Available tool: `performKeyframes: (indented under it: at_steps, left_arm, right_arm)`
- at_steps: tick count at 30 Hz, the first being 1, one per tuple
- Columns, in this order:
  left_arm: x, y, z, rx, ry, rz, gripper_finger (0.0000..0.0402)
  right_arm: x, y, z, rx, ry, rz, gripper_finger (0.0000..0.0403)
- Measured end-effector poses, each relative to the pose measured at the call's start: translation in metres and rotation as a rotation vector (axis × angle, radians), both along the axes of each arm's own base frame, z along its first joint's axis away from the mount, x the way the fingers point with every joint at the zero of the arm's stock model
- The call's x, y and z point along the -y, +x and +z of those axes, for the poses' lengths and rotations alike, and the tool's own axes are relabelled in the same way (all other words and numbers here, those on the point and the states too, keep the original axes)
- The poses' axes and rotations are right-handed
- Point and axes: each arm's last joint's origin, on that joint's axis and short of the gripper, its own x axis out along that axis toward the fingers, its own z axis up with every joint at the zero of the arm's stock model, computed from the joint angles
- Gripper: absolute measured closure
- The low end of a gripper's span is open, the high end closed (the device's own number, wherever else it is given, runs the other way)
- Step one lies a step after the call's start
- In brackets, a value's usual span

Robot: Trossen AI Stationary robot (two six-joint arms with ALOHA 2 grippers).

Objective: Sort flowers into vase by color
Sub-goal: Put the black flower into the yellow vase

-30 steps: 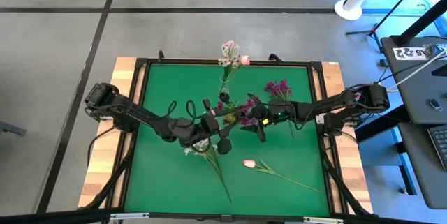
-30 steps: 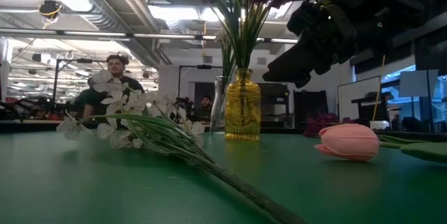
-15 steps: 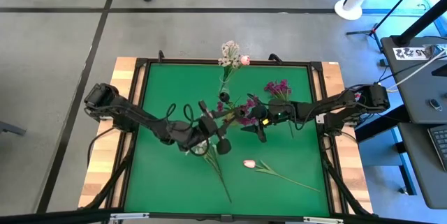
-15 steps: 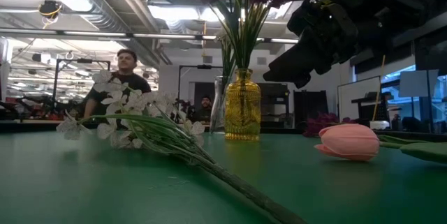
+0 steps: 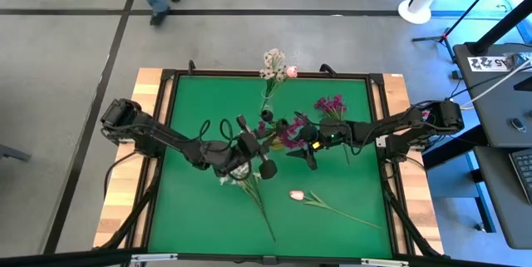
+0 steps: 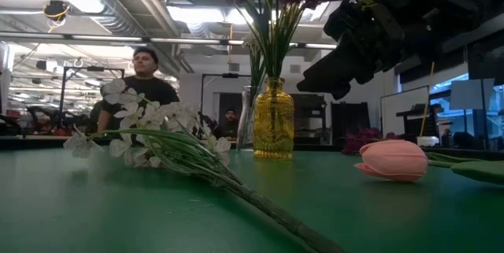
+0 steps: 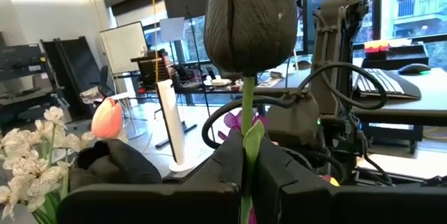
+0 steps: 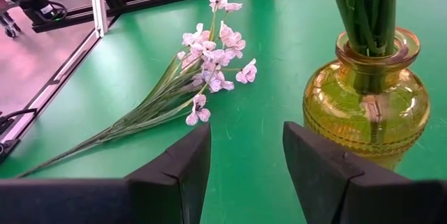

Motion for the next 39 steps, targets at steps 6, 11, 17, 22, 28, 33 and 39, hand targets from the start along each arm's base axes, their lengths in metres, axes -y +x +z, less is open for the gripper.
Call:
performKeyframes:
  at_steps: [6,11,17,22,28,33,39]
  left_arm:
    - [-0.009,0.003,-0.006,-0.016,-0.048,0.017,0.0399]
    - [-0.018,0.006,-0.015,-0.052,-0.110,0.019,0.0400]
    - [-0.023,0.007,-0.021,-0.066,-0.164,0.006,0.0401]
    - [-0.023,0.006,-0.030,-0.112,-0.216,0.016,0.0401]
    - [-0.020,0.004,-0.034,-0.127,-0.266,0.017,0.0399]
    - [-0.017,0.002,-0.031,-0.115,-0.260,-0.008,0.0361]
    - [-0.013,-0.007,-0.014,-0.087,-0.241,-0.033,0.0295]
  right_arm:
    - [0.000,0.000,0.000,-0.002,0.011,-0.004,0.0223]
    - [0.000,0.000,0.000,-0.002,0.011,-0.004,0.0223]
    - [0.000,0.000,0.000,-0.002,0.011,-0.003,0.0223]
    - [0.000,0.000,0.000,-0.002,0.016,0.005,0.0223]
    - [-0.001,0.000,0.000,-0.002,0.024,0.018,0.0223]
    - [-0.001,0.000,0.000,0.002,0.030,0.035,0.0223]
    - [-0.001,0.000,0.000,-0.002,0.035,0.042,0.0223]
